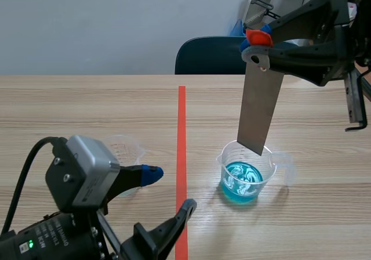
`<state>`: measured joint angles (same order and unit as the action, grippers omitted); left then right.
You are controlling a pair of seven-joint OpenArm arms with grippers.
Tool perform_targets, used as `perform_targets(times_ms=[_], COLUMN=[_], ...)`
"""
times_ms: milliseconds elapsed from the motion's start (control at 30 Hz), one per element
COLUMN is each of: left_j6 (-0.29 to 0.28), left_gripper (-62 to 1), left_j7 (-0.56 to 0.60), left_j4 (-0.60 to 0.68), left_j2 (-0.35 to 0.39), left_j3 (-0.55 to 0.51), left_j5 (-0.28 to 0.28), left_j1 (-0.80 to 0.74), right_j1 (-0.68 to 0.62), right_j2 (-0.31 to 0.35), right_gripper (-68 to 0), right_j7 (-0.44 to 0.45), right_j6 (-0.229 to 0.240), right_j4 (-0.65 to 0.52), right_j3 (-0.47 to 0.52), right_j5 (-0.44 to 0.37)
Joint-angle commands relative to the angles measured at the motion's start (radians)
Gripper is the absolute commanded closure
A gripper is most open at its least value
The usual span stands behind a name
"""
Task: Do the redox reaction experiment
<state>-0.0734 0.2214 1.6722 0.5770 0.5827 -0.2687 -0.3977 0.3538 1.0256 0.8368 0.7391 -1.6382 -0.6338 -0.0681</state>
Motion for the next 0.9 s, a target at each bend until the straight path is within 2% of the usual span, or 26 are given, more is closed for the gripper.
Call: perform_targets(times_ms=[0,100,867], left_j6=[0.012,0.012,0.032], left_gripper=[-56.2,-62.3,-62.3], left_j7=[0.019,0.018,0.021], left_j4=[0.017,0.019,0.019], left_j2=[-0.002,0.008,0.008], left_j3=[-0.004,-0.006,-0.013], left_j5=[-0.003,-0.003,0.021], left_j1=[-0.007,-0.013,-0.018], right_j1=[0.017,0.017,0.017], right_j2=[0.016,0.016,0.016], right_gripper=[-0.7,-0.7,-0.7], right_j7=[0.016,0.016,0.016], right_j6=[0.006,0.006,0.006], right_j4=[-0.012,-0.012,-0.012], right_j3=[0.019,0.019,0.019], right_j5=[-0.015,-0.015,-0.015])
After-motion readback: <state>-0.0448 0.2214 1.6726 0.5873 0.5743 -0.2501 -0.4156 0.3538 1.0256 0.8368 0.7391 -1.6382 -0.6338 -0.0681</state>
